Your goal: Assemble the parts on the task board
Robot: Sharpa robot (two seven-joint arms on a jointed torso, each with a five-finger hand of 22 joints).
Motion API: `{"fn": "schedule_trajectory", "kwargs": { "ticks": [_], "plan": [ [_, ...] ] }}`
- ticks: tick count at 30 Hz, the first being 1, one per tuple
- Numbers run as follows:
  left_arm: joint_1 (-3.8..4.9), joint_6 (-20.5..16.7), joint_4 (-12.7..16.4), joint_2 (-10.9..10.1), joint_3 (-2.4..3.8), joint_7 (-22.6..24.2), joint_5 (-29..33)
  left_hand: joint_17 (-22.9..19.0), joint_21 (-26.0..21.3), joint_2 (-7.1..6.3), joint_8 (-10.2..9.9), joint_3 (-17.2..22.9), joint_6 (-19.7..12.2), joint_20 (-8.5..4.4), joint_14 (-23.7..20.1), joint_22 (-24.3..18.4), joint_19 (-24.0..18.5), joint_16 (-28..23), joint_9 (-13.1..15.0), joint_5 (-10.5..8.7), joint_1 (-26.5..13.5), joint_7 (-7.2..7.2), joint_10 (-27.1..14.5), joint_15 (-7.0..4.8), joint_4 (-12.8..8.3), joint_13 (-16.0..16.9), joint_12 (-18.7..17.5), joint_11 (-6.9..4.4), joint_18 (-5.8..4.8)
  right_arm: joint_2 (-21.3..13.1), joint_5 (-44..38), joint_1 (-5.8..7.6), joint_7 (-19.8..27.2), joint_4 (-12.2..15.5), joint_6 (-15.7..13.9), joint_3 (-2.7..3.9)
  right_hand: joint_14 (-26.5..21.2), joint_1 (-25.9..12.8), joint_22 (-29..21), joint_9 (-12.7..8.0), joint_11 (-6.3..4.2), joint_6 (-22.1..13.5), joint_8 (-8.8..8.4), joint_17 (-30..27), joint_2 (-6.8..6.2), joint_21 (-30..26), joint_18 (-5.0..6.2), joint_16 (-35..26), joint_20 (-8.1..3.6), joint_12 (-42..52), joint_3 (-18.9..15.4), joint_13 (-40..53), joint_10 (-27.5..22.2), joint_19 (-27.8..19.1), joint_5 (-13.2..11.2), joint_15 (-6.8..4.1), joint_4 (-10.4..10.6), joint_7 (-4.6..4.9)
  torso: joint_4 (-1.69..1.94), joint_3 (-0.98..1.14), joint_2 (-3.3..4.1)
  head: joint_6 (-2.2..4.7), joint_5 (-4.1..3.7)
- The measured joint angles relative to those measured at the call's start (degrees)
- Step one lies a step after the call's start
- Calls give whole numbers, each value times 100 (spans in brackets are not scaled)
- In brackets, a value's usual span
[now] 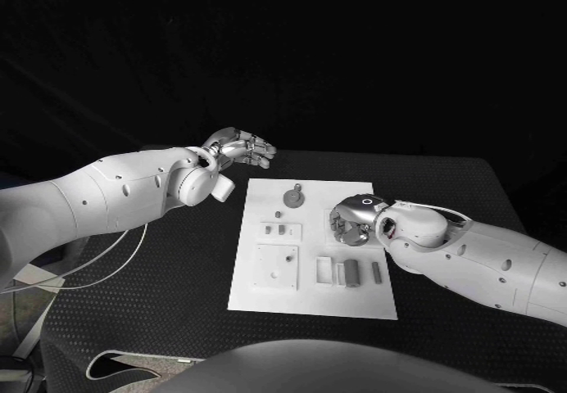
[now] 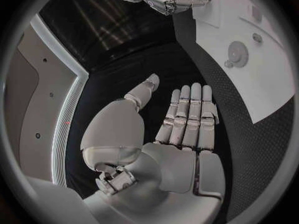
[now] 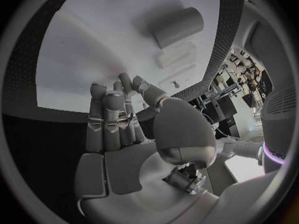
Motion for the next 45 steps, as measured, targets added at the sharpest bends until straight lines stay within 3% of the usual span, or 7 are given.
{"fn": "schedule_trajectory", "kwargs": {
  "ticks": [10,14,22,27,31,36,45],
  "plan": [
    [0,18,-2,0,0,-5,0,6,0,23,0,0,0,0,0,-5,0,0,1,0,-23,0,0,0,0,0,0,0,0,-2,-68,-13,-29,7,-109,0,43,199,0,39,-14,205,114,-5,242,64,1,114,-22,113,63,114,37,24,-1,-63,-37,-79,-1,1,0,0,-1],
    [0,24,-2,1,0,-6,0,7,0,23,0,0,0,0,0,-5,0,0,0,0,-23,0,0,0,0,1,0,0,0,-25,-95,-15,-41,46,-226,0,71,261,0,62,-13,303,126,16,191,167,-10,255,-70,161,564,215,37,73,-34,-93,-4,-98,-1,1,0,-1,0],
    [0,28,-6,-5,0,-7,0,12,0,23,0,0,0,0,0,-11,0,0,-3,0,-23,0,0,0,0,-5,0,0,1,-128,-128,-21,-52,243,-544,10,90,230,0,107,-13,341,126,29,159,233,-42,344,-96,205,713,331,37,103,-15,-112,-17,-116,-1,3,-2,-1,20],
    [0,31,-17,-6,0,-9,0,18,0,23,0,0,0,0,0,-10,0,-2,-4,0,-23,0,0,0,0,-4,0,0,0,-203,-137,-29,-39,459,-769,141,91,202,0,114,-13,369,160,36,131,277,-45,391,-108,205,749,373,37,133,-15,-112,-14,-145,-4,3,-2,-1,45],
    [0,31,-17,-4,0,-9,0,18,0,23,0,0,0,0,0,-16,0,-22,-4,0,-23,0,0,0,0,-4,0,0,0,-316,-80,-15,-17,805,-932,247,109,190,0,136,-13,415,160,51,119,314,-46,448,-120,250,761,377,37,146,-15,-131,-18,-150,-4,1,-2,-1,66],
    [0,31,-10,-3,0,-10,0,25,0,23,0,0,0,0,0,-16,0,-22,-4,0,-23,0,20,0,0,-4,0,-20,0,-262,79,-20,31,1057,-989,244,112,159,0,137,-13,417,160,58,87,320,-49,471,-132,251,777,447,38,174,-15,-134,-2,-151,-4,-3,-2,-1,128],
    [0,32,0,6,0,-11,0,30,0,23,0,0,0,0,0,-22,0,-22,-4,0,-23,0,20,0,0,-4,0,-20,0,111,256,-138,111,1153,-981,177,112,131,0,142,-12,416,160,57,60,343,-50,471,-131,251,777,449,41,175,-15,-134,-2,-151,-7,-4,-2,-1,286]
  ]
}}
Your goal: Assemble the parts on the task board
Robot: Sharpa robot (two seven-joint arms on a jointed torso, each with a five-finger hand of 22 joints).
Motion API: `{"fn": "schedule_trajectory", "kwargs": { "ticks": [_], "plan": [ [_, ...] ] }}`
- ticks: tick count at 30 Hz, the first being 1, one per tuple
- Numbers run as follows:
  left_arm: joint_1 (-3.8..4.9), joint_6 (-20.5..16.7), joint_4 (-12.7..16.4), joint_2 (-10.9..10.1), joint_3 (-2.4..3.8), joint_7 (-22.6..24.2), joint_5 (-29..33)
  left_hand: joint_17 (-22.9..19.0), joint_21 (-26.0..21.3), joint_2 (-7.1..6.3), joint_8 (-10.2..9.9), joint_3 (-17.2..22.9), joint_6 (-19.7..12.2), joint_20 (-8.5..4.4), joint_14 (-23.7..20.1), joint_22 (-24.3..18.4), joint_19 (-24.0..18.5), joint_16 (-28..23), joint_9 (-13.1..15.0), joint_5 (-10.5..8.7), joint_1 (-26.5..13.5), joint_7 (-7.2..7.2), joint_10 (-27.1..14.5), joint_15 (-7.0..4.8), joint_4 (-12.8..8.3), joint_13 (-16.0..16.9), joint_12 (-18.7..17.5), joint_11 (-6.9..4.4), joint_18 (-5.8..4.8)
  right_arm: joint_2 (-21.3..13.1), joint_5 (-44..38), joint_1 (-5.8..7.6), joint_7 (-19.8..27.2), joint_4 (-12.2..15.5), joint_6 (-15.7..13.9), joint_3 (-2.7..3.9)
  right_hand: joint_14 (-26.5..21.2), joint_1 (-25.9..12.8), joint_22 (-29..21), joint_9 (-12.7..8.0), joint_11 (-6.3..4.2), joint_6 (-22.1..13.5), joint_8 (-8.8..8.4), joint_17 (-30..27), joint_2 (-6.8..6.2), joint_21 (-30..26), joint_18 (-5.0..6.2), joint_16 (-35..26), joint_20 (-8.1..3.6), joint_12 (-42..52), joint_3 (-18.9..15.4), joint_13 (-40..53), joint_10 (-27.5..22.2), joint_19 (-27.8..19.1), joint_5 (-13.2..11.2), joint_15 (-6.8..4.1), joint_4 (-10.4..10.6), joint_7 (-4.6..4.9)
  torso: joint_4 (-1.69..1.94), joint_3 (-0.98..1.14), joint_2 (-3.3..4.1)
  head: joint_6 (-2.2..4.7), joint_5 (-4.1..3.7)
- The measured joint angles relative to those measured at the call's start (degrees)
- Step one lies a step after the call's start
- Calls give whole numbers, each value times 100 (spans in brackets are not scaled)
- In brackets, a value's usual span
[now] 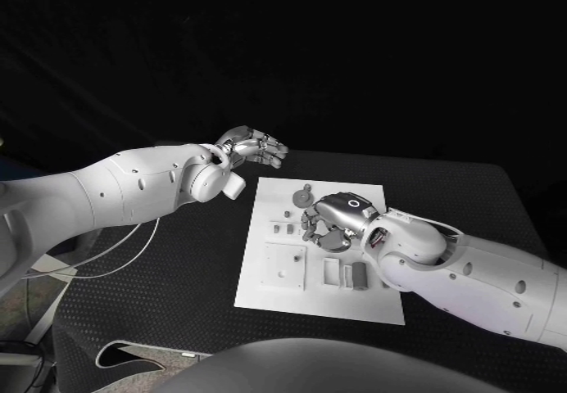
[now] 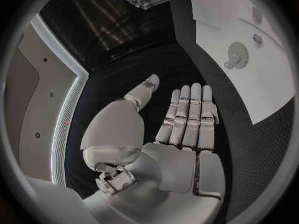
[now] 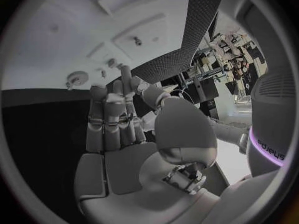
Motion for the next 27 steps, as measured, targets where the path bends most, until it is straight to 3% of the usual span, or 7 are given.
{"fn": "schedule_trajectory", "kwargs": {
  "ticks": [4,6,13,18,27],
  "plan": [
    [1,1,2,22,0,0,0,0,0,0,0,0,0,0,0,0,0,0,0,0,0,0,0,0,0,0,0,0,0,240,12,-84,36,-85,20,-117,1,0,0,17,-5,-1,0,0,-1,0,0,24,1,0,5,0,36,1,-1,-1,-5,0,6,-3,0,0,81],
    [1,4,2,32,0,-1,0,5,0,0,0,0,0,0,0,0,0,0,0,0,0,0,0,0,0,0,0,0,0,330,12,-145,54,-151,46,-144,1,-7,0,17,-4,-1,0,0,-7,0,0,24,2,0,14,3,36,1,-2,-1,-14,0,10,-3,0,0,100],
    [1,11,-14,51,0,-2,0,10,0,0,0,0,0,0,0,-5,0,0,-4,0,0,0,0,0,0,-5,0,0,0,587,15,-375,96,-388,191,-153,5,-7,0,17,-4,-2,-1,-1,-7,0,0,24,11,0,14,14,36,9,-2,-6,-15,0,20,-5,4,0,165],
    [1,20,-11,60,0,-3,0,10,0,0,0,0,0,0,0,-5,0,0,-4,0,0,0,0,0,0,-5,0,0,0,680,9,-464,114,-485,259,-153,5,-9,0,17,-5,-3,-2,-1,-3,0,0,24,12,-1,14,39,37,9,-3,-6,-15,1,22,-5,4,0,205],
    [1,29,-18,70,2,-4,0,16,0,0,0,0,0,0,0,-10,0,-22,-4,0,0,0,0,0,0,-5,0,0,0,782,-50,-501,127,-549,314,-170,6,-23,0,15,-5,-11,-4,-2,26,0,0,23,13,-2,13,38,37,8,-4,-6,-15,8,17,-5,4,0,244]
  ]
}}
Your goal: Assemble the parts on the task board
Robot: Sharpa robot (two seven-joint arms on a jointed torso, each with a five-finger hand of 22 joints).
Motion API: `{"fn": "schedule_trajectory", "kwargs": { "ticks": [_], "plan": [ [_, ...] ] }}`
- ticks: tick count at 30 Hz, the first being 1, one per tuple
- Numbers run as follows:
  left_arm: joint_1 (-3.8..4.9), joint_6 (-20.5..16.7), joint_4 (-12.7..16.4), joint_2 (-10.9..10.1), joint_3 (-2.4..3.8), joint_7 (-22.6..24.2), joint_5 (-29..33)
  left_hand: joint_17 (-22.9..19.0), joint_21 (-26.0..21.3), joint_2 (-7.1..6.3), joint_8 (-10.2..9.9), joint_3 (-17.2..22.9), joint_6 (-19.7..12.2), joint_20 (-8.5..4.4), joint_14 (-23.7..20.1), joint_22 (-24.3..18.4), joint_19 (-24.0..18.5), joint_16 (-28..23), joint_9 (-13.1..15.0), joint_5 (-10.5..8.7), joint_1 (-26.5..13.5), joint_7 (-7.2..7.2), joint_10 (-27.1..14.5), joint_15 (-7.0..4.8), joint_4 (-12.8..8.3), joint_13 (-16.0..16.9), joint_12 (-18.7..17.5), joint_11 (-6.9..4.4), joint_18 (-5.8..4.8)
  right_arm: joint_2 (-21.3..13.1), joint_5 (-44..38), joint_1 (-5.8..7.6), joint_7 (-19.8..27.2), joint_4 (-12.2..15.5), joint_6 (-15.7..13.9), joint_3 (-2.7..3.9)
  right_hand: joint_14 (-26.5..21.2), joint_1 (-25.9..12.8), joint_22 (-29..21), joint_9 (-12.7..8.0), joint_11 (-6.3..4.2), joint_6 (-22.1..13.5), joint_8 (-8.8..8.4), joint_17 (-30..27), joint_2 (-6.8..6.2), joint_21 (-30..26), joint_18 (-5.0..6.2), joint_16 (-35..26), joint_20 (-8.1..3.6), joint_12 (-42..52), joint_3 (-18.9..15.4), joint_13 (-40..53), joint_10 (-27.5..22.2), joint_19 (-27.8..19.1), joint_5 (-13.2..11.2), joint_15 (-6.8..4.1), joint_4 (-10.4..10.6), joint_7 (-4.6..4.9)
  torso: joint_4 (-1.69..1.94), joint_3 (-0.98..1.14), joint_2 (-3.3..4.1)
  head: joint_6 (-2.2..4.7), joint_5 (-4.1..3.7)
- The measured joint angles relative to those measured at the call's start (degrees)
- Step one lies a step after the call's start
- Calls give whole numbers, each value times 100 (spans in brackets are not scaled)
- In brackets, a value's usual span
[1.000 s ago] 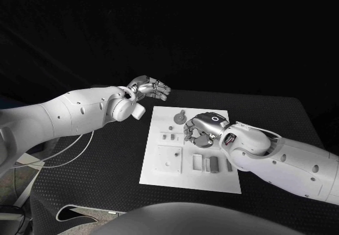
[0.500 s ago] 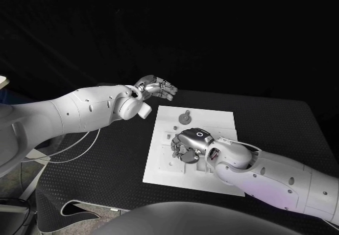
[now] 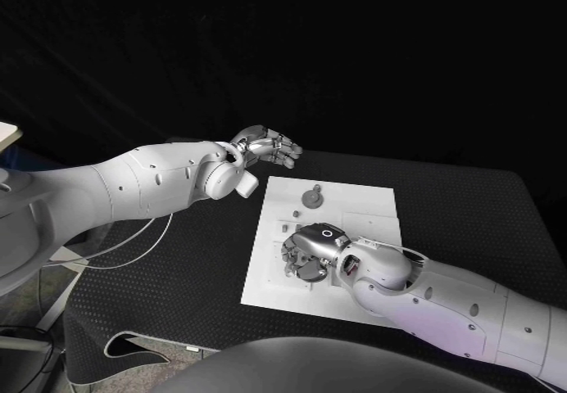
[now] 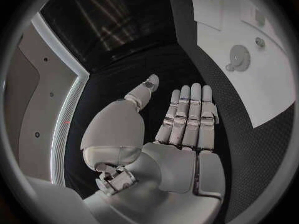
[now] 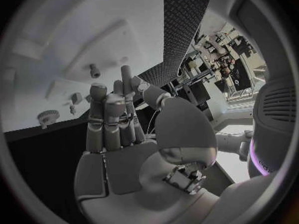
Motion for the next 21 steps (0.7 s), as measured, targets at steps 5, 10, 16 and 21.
{"fn": "schedule_trajectory", "kwargs": {
  "ticks": [5,10,16,21],
  "plan": [
    [0,5,-9,6,0,-1,0,5,0,0,0,0,0,0,0,0,0,0,0,0,0,0,0,0,0,0,0,0,0,14,-26,-1,0,-30,23,-5,3,1,0,-2,0,0,-17,0,0,21,0,0,1,-6,-1,-1,0,0,-5,-3,0,0,-3,-1,-2,0,4],
    [0,10,-11,8,0,-2,0,5,0,0,0,0,0,0,0,-5,0,0,-5,0,0,0,0,0,0,0,0,0,0,22,-46,0,-1,-63,67,-34,3,1,0,-2,-2,-2,4,0,0,21,0,21,2,-7,-1,-6,1,0,-5,-3,-1,0,-7,3,-3,0,7],
    [0,16,-14,8,0,-5,0,11,0,0,0,0,0,0,0,-5,0,0,-5,0,0,0,0,0,0,-4,0,0,0,47,-61,-1,-3,-98,142,-71,4,2,0,0,-8,-20,4,-1,1,21,0,21,8,-21,-8,-7,8,5,2,-4,-7,-1,-7,8,-3,0,8],
    [0,19,-15,8,0,-7,0,15,0,0,0,0,0,0,0,-5,0,0,-5,0,0,0,0,0,0,-4,0,0,0,52,-105,0,-6,-118,175,-71,4,9,0,14,-8,-23,4,-1,7,21,0,21,-2,-29,-8,-6,8,-23,5,-4,-7,2,-9,10,-3,0,4]
  ]
}}
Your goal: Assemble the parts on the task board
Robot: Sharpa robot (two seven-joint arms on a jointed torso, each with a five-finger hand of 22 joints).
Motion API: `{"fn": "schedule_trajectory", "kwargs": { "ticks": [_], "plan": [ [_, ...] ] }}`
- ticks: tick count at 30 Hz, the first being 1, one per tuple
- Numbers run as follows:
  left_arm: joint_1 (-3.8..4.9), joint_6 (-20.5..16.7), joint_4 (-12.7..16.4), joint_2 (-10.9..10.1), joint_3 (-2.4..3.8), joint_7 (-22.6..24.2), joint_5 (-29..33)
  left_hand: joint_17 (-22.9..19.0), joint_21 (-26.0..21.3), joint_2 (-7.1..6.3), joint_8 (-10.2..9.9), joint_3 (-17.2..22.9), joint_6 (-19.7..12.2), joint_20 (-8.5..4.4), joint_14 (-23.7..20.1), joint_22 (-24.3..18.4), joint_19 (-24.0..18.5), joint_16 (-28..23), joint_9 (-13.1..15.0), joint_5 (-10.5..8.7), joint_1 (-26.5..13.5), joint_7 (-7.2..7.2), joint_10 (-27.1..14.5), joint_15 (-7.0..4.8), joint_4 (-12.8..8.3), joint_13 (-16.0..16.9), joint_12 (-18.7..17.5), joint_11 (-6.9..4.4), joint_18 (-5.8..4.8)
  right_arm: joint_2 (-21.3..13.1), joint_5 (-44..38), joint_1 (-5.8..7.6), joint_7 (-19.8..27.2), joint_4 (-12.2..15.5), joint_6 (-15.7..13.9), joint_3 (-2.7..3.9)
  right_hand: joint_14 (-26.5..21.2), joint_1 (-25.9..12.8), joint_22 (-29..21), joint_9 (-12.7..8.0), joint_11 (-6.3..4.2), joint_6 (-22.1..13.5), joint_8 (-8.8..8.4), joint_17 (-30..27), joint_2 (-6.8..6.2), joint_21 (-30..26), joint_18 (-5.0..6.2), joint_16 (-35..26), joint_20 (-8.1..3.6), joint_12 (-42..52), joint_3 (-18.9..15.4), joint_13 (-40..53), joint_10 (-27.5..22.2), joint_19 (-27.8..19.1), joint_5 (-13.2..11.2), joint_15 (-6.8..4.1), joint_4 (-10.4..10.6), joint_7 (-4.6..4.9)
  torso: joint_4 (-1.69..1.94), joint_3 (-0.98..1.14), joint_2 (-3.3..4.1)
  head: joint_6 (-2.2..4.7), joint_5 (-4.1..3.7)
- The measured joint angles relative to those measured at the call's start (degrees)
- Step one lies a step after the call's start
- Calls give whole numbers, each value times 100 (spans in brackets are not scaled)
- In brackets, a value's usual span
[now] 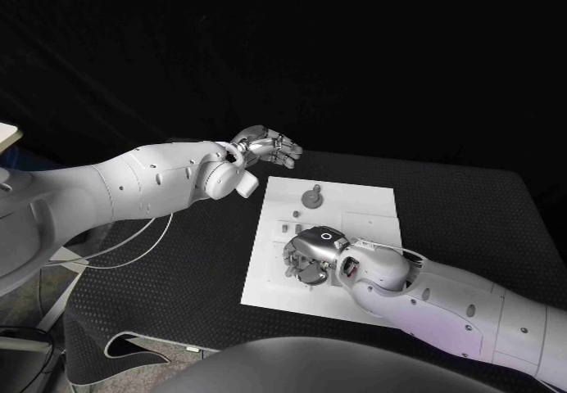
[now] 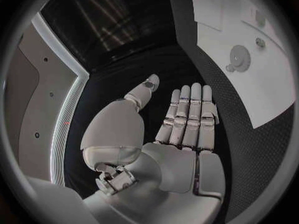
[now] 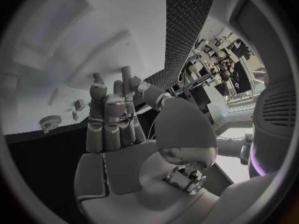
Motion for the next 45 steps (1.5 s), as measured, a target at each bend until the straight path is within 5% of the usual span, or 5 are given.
{"fn": "schedule_trajectory", "kwargs": {
  "ticks": [25,30,35,39,45],
  "plan": [
    [0,17,-4,8,1,-8,0,19,0,0,23,0,0,0,0,-14,0,-22,-4,0,0,0,0,0,0,1,0,0,0,145,-277,-60,-26,-114,30,-29,-25,-19,0,-6,-1,-53,-29,-19,-20,0,0,0,-1,-27,10,32,1,-22,-3,25,10,14,-1,0,1,0,3],
    [0,20,-6,8,1,-10,0,19,0,0,23,0,0,0,0,-16,0,-22,-4,0,0,0,0,0,0,-4,0,0,0,143,-211,-79,2,-123,2,-53,-99,-272,0,-55,-50,-381,-220,-34,-318,63,1,40,-11,-158,-332,10,-56,-52,20,65,5,153,-2,-2,1,0,-14],
    [0,23,-11,7,0,-14,0,25,0,0,23,0,0,0,1,-15,0,-22,-4,0,0,0,0,1,0,-4,0,0,0,68,-124,-92,38,-122,-59,-57,-161,-478,0,-92,94,-636,-333,-57,-524,65,0,52,-11,-359,-792,-56,-426,-74,20,150,9,288,-5,-1,0,0,-37],
    [0,24,-12,-4,-2,-18,0,25,0,0,23,0,0,21,20,-21,21,-22,-4,0,0,0,0,20,0,-4,0,0,0,-41,-61,-86,59,-81,-147,-56,-158,-528,0,-106,208,-736,-373,-75,-574,65,-2,84,-10,-482,-1003,-103,-639,-75,20,243,13,327,-9,2,-1,0,-53],
    [0,24,-15,-25,-1,-24,0,30,0,21,23,-15,0,21,20,-20,21,-22,-9,0,-20,0,0,20,15,-4,0,0,0,-266,25,-53,92,151,-339,-27,-143,-551,0,-106,216,-737,-373,-79,-597,65,-3,160,-2,-482,-1116,-109,-688,-83,20,268,12,327,-14,10,-4,0,-71]
  ]
}}
